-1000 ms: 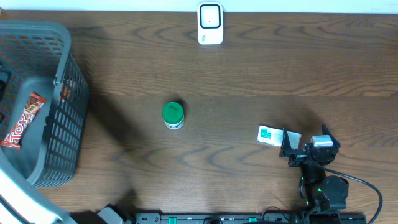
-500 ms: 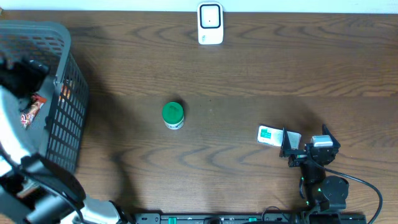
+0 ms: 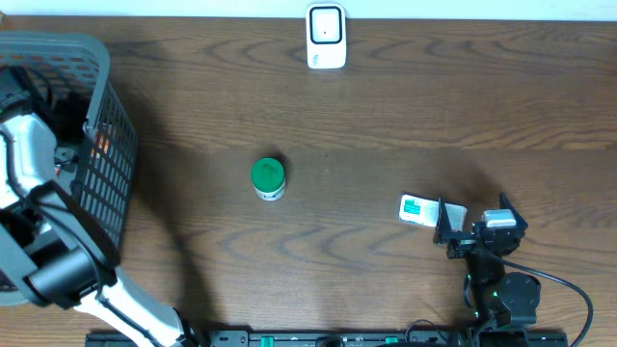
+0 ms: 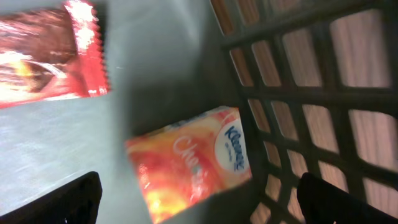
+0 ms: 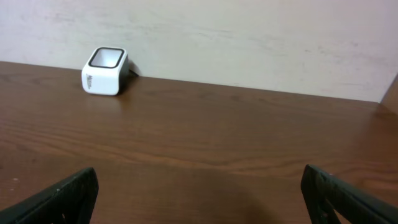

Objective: Scan the item barcode

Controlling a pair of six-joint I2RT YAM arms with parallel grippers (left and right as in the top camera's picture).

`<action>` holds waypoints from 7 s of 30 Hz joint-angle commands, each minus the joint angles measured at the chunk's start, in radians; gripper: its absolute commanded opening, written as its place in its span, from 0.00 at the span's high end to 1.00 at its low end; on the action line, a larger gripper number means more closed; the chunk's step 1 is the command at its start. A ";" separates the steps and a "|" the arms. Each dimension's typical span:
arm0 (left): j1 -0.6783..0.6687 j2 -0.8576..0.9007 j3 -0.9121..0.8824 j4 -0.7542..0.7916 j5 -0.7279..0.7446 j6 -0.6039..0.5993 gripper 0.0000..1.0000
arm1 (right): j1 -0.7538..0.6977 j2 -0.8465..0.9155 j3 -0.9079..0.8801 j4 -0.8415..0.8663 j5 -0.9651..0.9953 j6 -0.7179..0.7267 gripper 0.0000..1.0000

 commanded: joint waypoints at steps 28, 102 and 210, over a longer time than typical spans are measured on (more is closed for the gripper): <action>-0.029 0.118 -0.002 0.037 -0.146 -0.008 0.02 | 0.000 -0.003 -0.001 -0.004 0.002 0.012 0.01; -0.381 -0.798 0.137 -0.402 0.148 0.107 0.34 | 0.000 -0.003 -0.001 -0.005 0.002 0.012 0.01; 0.105 -0.018 0.068 -0.307 -0.457 -0.594 0.01 | 0.000 -0.003 -0.001 -0.005 0.002 0.012 0.01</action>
